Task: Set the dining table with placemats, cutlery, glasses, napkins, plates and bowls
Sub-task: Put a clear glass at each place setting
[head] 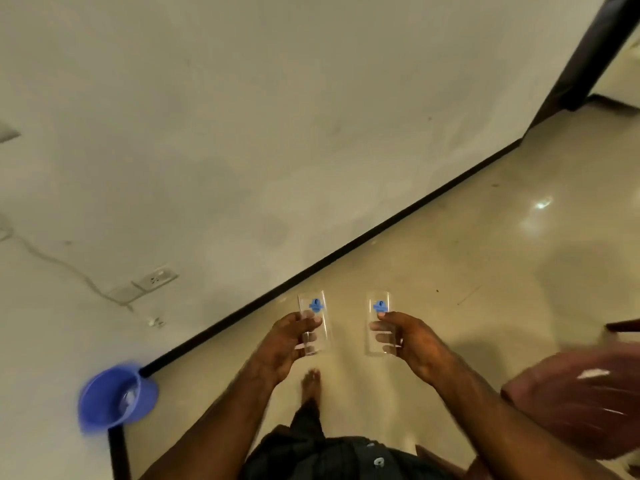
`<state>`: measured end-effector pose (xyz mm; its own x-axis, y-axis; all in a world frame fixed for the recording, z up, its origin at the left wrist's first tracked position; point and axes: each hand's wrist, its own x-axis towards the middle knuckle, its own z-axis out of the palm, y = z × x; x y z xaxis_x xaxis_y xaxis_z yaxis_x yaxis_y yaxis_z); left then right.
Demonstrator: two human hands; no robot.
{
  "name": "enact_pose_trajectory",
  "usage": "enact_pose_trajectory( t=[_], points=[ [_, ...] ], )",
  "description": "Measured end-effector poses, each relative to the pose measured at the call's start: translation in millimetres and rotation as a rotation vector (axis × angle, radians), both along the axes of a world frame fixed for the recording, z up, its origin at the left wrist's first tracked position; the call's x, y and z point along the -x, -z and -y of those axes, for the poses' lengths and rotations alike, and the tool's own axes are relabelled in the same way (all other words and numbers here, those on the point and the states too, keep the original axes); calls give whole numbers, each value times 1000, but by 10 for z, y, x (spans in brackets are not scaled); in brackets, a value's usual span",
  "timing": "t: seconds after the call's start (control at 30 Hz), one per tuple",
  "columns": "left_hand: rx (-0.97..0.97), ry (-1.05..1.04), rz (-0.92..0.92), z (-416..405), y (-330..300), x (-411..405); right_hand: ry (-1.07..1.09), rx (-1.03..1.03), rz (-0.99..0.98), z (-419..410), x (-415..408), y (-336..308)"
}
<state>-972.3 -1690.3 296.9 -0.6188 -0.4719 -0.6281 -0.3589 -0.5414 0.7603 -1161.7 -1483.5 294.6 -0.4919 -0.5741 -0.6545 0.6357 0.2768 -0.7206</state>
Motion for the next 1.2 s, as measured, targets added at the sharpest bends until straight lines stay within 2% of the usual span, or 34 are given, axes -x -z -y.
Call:
enact_pose_trajectory(
  t=[0.1,0.23,0.4,0.67,0.93,1.03,1.2],
  points=[
    [30,60,1,289,-117,497,65,-16,-2,143,262,-55],
    [-21,264,29,944,-144,1584,197,-61,-19,568,897,-102],
    [-22,478,70,1213,-158,2867,393,-70,10,585,1565,-89],
    [-17,635,153,1071,88,5008,655,-73,77,311,3184,366],
    [2,612,89,919,-189,7194,625,-80,29,190,5177,-24],
    [-5,659,69,869,-188,7969,686,-61,-21,83,5922,-148],
    [3,783,49,685,-8,9444,829,-88,-14,-196,6996,50]
  ],
)
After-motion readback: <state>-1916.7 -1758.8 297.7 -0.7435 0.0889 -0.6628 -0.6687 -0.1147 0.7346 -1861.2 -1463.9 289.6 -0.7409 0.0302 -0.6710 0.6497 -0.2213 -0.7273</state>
